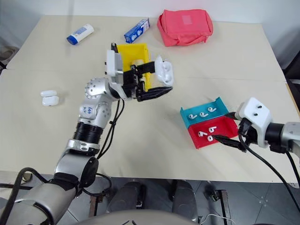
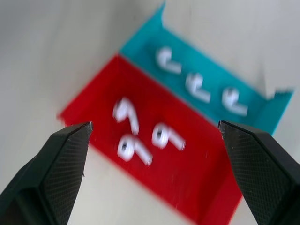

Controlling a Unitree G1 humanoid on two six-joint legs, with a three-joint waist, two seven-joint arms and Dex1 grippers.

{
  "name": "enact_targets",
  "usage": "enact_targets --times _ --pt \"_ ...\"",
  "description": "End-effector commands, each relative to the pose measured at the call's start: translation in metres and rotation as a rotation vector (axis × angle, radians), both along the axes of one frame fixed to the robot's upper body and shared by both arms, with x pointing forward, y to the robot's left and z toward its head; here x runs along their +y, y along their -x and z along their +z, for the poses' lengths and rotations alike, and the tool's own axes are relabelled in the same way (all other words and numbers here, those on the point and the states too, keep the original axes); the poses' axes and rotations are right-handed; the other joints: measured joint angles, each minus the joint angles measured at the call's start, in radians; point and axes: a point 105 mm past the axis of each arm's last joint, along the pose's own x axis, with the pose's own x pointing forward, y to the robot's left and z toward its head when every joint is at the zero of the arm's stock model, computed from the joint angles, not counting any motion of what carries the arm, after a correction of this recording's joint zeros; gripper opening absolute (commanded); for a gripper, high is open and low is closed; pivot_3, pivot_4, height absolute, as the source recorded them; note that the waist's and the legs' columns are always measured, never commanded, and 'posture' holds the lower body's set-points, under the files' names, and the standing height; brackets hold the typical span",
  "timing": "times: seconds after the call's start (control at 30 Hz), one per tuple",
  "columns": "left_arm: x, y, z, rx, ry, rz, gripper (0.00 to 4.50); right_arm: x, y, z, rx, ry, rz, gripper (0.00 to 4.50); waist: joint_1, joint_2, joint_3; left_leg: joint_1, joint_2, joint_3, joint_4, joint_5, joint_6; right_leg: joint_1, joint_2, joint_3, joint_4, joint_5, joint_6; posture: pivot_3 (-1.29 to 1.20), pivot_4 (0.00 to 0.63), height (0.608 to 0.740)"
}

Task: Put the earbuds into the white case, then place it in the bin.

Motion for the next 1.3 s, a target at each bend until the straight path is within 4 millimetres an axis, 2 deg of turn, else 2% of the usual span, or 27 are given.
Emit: enact_targets --times 0.03,0.07,0.17,0.23,0.43,0.6,0.77,1.3 --pt "0.003 0.018 -0.001 -0.033 -0.032 -0.098 2.79 0.004 0.005 0.010 -0.037 0.038 -0.014 4.50 -0.001 0.000 0.000 0.000 0.000 -0.001 0.000 0.000 0.000 0.000 0.000 0.000 0.000 0.000 0.000 0.00 0.150 0.740" --pt "0.005 0.021 -0.003 -0.029 -0.038 -0.115 2.79 0.004 0.006 0.009 -0.031 0.037 -0.022 4.50 -0.003 0.000 0.000 0.000 0.000 -0.003 0.000 0.000 0.000 0.000 0.000 0.001 0.000 0.000 0.000 0.00 0.150 0.740" --pt "0.010 0.026 -0.007 -0.025 -0.057 -0.133 2.79 0.006 0.007 0.006 -0.022 0.044 -0.027 3.94 -0.004 0.000 0.000 0.000 0.001 -0.007 0.000 0.000 0.000 0.000 0.000 0.001 0.000 0.000 -0.001 0.00 0.150 0.740" --pt "0.014 0.030 -0.010 -0.018 -0.070 -0.138 2.79 0.008 0.007 0.005 -0.021 0.063 -0.009 3.31 -0.002 0.000 0.000 0.000 0.000 -0.008 0.000 0.000 0.001 0.000 0.000 0.001 0.000 0.000 -0.001 0.00 0.150 0.740" --pt "0.022 0.041 -0.017 -0.004 -0.092 -0.143 2.79 0.011 0.002 0.002 0.007 0.127 0.042 3.31 -0.002 0.000 0.000 0.000 0.000 -0.008 0.000 -0.001 0.002 0.000 0.000 0.001 -0.001 0.000 -0.001 0.00 0.150 0.740" --pt "0.024 0.046 -0.019 0.010 -0.085 -0.129 2.79 0.011 -0.005 0.000 0.023 0.177 0.083 1.72 -0.004 0.000 0.000 0.000 0.000 -0.009 0.000 -0.001 0.002 0.000 0.000 0.001 -0.001 0.000 -0.001 0.00 0.150 0.740" --pt "0.024 0.050 -0.021 0.017 -0.074 -0.111 2.79 0.004 -0.020 -0.004 0.032 0.293 0.156 1.72 -0.009 0.001 0.000 0.000 0.000 -0.008 0.000 -0.001 0.002 0.000 0.000 0.001 -0.002 0.000 -0.001 0.00 0.150 0.740" --pt "0.028 0.052 -0.019 0.017 -0.066 -0.073 2.79 0.011 -0.051 -0.013 0.013 0.462 0.412 1.72 -0.011 0.001 0.000 0.000 0.000 -0.008 0.000 -0.001 0.002 0.000 0.000 0.001 -0.002 0.000 -0.001 0.00 0.150 0.740"
